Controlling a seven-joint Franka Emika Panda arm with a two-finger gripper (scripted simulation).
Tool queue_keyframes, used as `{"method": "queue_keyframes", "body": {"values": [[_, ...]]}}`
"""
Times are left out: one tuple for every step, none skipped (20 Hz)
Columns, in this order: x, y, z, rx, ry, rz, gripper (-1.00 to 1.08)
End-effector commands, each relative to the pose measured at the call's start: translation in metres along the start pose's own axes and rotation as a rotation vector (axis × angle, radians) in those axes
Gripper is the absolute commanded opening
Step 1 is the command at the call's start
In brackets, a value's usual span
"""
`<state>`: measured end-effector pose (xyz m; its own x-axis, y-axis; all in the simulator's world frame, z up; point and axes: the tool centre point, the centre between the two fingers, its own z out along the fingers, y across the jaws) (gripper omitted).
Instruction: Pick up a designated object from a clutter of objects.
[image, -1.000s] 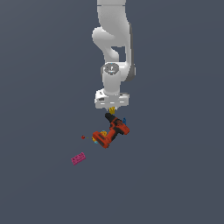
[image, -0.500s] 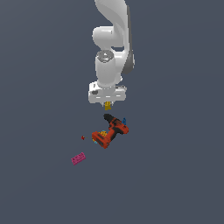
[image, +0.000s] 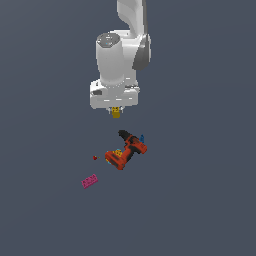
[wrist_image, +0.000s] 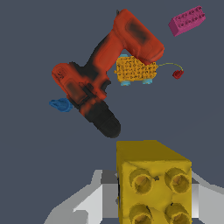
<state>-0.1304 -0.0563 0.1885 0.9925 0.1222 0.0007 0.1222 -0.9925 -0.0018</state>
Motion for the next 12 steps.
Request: {"method": "queue_keyframes", "body": {"values": [[0.003,0.008,-0.021,0.000,0.000,0.000,-1.00],[0.005,0.012,-0.029,0.000,0.000,0.000,-1.00],[0.006,0.015,-0.037,0.000,0.000,0.000,-1.00],[0.008,0.019,-0.046,0.000,0.000,0.000,-1.00],[0.010,0.023,-0.054,0.000,0.000,0.000,-1.00],[0.011,0.027,-0.063,0.000,0.000,0.000,-1.00],[0.013,0.030,-0.072,0.000,0.000,0.000,-1.00],[0.015,0.034,-0.080,0.000,0.000,0.000,-1.00],[0.016,0.038,-0.089,0.000,0.000,0.000,-1.00],[0.018,0.042,-0.098,0.000,0.000,0.000,-1.00],[0.020,0.046,-0.108,0.000,0.000,0.001,-1.00],[0.022,0.050,-0.117,0.000,0.000,0.001,-1.00]]}}
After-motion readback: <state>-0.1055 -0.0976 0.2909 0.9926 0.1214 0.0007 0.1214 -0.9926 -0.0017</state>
